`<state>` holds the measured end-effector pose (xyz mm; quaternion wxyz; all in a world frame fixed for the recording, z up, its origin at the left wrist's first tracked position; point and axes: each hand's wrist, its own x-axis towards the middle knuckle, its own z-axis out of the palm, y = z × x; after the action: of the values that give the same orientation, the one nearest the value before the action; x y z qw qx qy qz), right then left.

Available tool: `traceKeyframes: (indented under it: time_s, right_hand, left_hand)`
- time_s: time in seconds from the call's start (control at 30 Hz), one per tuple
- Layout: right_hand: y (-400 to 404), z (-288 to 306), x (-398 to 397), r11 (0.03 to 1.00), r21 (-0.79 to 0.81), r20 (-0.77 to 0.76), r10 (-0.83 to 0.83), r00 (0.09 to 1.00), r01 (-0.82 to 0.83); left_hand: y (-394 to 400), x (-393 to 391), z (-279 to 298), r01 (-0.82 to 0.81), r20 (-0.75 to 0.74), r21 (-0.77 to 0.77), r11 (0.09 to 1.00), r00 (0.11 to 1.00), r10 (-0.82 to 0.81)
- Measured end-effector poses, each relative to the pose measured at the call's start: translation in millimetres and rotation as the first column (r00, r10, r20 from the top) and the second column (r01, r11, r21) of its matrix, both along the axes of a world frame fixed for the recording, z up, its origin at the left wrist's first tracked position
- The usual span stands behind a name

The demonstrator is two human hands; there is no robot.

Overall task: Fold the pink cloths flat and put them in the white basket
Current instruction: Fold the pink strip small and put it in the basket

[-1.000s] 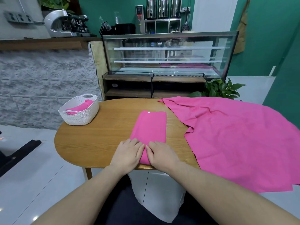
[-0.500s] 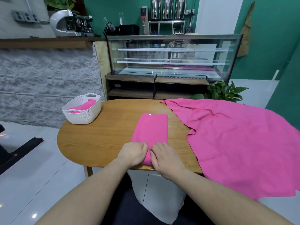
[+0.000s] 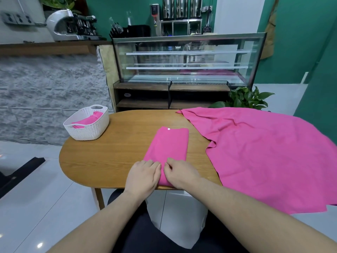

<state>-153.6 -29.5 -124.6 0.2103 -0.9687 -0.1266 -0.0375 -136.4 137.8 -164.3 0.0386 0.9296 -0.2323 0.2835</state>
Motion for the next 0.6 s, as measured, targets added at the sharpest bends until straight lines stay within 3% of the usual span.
traceKeyframes:
  time_s: [0.07,0.17,0.23,0.37,0.53,0.6]
  right_hand:
    - [-4,-7,-1,0.999,-0.001,0.142,0.036,0.989,-0.036]
    - [-10,-21,1,0.986,-0.157,0.308,0.105,0.946,-0.059]
    - [-11,-22,-1,0.980,-0.174,0.253,0.135,0.958,-0.092]
    - [-11,-13,-1,0.996,-0.038,0.212,0.086,0.973,-0.080]
    - [-4,-3,5,0.995,0.094,0.004,-0.015,1.000,0.015]
    - [-2,1,6,0.995,0.077,-0.069,-0.062,0.996,0.067]
  left_hand:
    - [-3,-2,2,-0.016,-0.004,0.016,1.000,1.000,0.016]
    - [-6,-4,8,-0.088,-0.072,0.000,0.996,0.994,0.087]
    - [-9,-3,13,-0.114,-0.123,0.006,0.993,0.986,0.114]
    - [-10,0,16,-0.140,-0.175,0.002,0.990,0.975,0.138]
    - [3,-1,2,-0.032,-0.018,0.044,0.998,0.999,0.033]
    - [6,-2,-1,-0.003,-0.008,0.041,0.999,1.000,0.004]
